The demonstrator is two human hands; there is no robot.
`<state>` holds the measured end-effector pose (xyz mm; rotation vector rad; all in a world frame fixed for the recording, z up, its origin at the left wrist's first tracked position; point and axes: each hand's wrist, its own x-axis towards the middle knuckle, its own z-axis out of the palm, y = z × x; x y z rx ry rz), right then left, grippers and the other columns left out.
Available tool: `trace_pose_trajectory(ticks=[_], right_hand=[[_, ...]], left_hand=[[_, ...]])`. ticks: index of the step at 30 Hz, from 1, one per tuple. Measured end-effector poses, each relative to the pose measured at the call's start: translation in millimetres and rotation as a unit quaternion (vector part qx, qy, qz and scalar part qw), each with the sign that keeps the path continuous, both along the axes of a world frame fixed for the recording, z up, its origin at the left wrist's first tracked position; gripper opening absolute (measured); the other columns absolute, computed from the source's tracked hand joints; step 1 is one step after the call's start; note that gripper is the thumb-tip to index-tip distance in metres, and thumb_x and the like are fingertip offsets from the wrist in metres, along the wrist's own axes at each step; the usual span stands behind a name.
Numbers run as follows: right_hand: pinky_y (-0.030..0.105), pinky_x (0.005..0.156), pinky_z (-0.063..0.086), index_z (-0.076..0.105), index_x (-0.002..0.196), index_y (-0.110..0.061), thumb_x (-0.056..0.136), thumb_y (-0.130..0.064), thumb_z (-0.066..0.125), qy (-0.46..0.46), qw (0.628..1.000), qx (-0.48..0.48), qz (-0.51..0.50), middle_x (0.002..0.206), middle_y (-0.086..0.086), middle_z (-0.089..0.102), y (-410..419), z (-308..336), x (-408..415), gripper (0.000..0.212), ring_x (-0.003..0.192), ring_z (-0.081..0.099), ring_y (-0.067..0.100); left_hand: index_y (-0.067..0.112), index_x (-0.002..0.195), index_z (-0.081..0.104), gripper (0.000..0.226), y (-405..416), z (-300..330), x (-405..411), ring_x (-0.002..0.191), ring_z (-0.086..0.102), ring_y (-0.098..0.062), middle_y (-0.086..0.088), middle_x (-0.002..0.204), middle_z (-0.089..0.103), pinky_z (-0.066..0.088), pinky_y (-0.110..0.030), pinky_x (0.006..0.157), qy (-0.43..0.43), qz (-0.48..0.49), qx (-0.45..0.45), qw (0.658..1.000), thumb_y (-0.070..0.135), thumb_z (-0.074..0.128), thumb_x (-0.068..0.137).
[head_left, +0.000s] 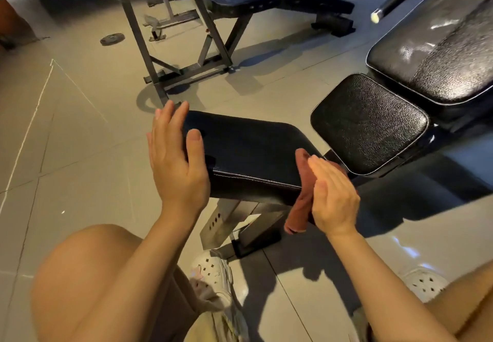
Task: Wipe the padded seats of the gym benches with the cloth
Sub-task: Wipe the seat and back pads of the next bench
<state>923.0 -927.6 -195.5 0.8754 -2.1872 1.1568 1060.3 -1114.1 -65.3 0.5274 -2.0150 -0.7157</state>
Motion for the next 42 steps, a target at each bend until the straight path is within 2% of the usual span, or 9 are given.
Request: trace_pose_trajectory(ticks=[4, 7, 10, 12, 15, 21, 26, 35, 42], right_hand=[[0.012, 0.109, 0.027, 0.067, 0.12, -0.002, 0.103, -0.023, 0.028, -0.072, 0.996, -0.011, -0.046, 0.12, 0.014, 0.068, 10, -8, -8, 0.047, 0.114, 0.061, 0.026], [0.025, 0.107, 0.034, 0.066, 0.121, -0.001, 0.108, -0.033, 0.023, -0.082, 0.995, -0.017, -0.051, 0.12, 0.016, 0.067, -5, 11, 15, 0.055, 0.113, 0.063, 0.03], [0.044, 0.109, 0.04, 0.058, 0.131, -0.004, 0.106, -0.042, 0.017, -0.082, 0.995, 0.022, 0.055, 0.132, 0.014, 0.061, -39, 56, 49, 0.061, 0.125, 0.056, 0.029], [0.04, 0.118, 0.026, 0.043, 0.145, -0.011, 0.103, -0.045, 0.013, -0.115, 0.977, 0.11, 0.14, 0.149, 0.006, 0.045, -61, 95, 62, 0.062, 0.141, 0.037, 0.021], [0.035, 0.123, 0.005, 0.017, 0.155, -0.019, 0.105, -0.038, 0.013, -0.164, 0.931, 0.222, 0.239, 0.163, -0.001, 0.016, -93, 138, 60, 0.054, 0.15, 0.008, 0.014], [0.034, 0.123, -0.002, 0.005, 0.156, -0.025, 0.106, -0.035, 0.015, -0.191, 0.908, 0.249, 0.277, 0.164, -0.007, 0.002, -106, 154, 66, 0.051, 0.149, -0.004, 0.007], [0.025, 0.119, -0.011, -0.01, 0.151, -0.035, 0.101, -0.047, 0.006, -0.172, 0.901, 0.277, 0.285, 0.161, -0.018, -0.012, -88, 152, 80, 0.054, 0.144, -0.017, -0.005], [0.041, 0.123, 0.002, 0.005, 0.157, -0.026, 0.106, -0.04, 0.018, -0.253, 0.887, 0.279, 0.266, 0.165, -0.005, 0.002, -163, 167, 41, 0.054, 0.15, -0.001, 0.012], [0.024, 0.121, 0.004, 0.006, 0.149, -0.034, 0.098, -0.054, 0.013, -0.171, 0.922, 0.188, 0.292, 0.158, -0.019, 0.01, -100, 144, 63, 0.056, 0.146, 0.006, -0.003]], left_hand=[[0.03, 0.139, 0.033, 0.041, -1, -4, -3, 0.145, 0.028, -0.025, 0.001, 0.149, 0.038, 0.021, -0.055, 0.116, 0.013, -0.003, -0.011, 1.0, 0.04, 0.021, 0.1], [0.045, 0.138, 0.027, 0.039, -2, -4, -3, 0.145, 0.028, -0.02, 0.005, 0.153, 0.034, 0.022, -0.052, 0.117, 0.038, -0.029, 0.041, 0.998, 0.044, 0.019, 0.099], [0.046, 0.139, 0.024, 0.041, 1, 0, -3, 0.14, 0.03, 0.0, 0.013, 0.15, 0.035, 0.025, -0.035, 0.119, 0.092, -0.076, 0.138, 0.983, 0.048, 0.019, 0.098], [0.039, 0.146, 0.021, 0.05, 0, 5, -2, 0.134, 0.032, 0.009, 0.018, 0.145, 0.035, 0.025, -0.025, 0.117, 0.134, -0.087, 0.233, 0.959, 0.047, 0.021, 0.097], [0.031, 0.15, 0.023, 0.06, -2, 12, 1, 0.141, 0.029, -0.003, 0.009, 0.151, 0.033, 0.02, -0.04, 0.121, 0.181, -0.081, 0.313, 0.929, 0.047, 0.026, 0.092], [0.039, 0.141, 0.03, 0.049, -1, 12, 6, 0.137, 0.033, 0.005, 0.009, 0.153, 0.035, 0.027, -0.02, 0.113, 0.192, -0.1, 0.319, 0.923, 0.044, 0.026, 0.093], [0.031, 0.144, 0.029, 0.05, 2, 11, 4, 0.136, 0.037, 0.001, 0.005, 0.15, 0.039, 0.029, -0.025, 0.116, 0.191, -0.143, 0.311, 0.92, 0.04, 0.022, 0.095], [0.025, 0.149, 0.023, 0.07, -2, 11, 3, 0.139, 0.035, -0.003, -0.001, 0.154, 0.033, 0.034, -0.017, 0.108, 0.18, -0.168, 0.291, 0.924, 0.056, 0.03, 0.087], [0.036, 0.143, 0.024, 0.052, -5, 11, 7, 0.136, 0.036, 0.004, 0.007, 0.152, 0.036, 0.031, -0.015, 0.11, 0.168, -0.154, 0.319, 0.92, 0.045, 0.019, 0.092]])
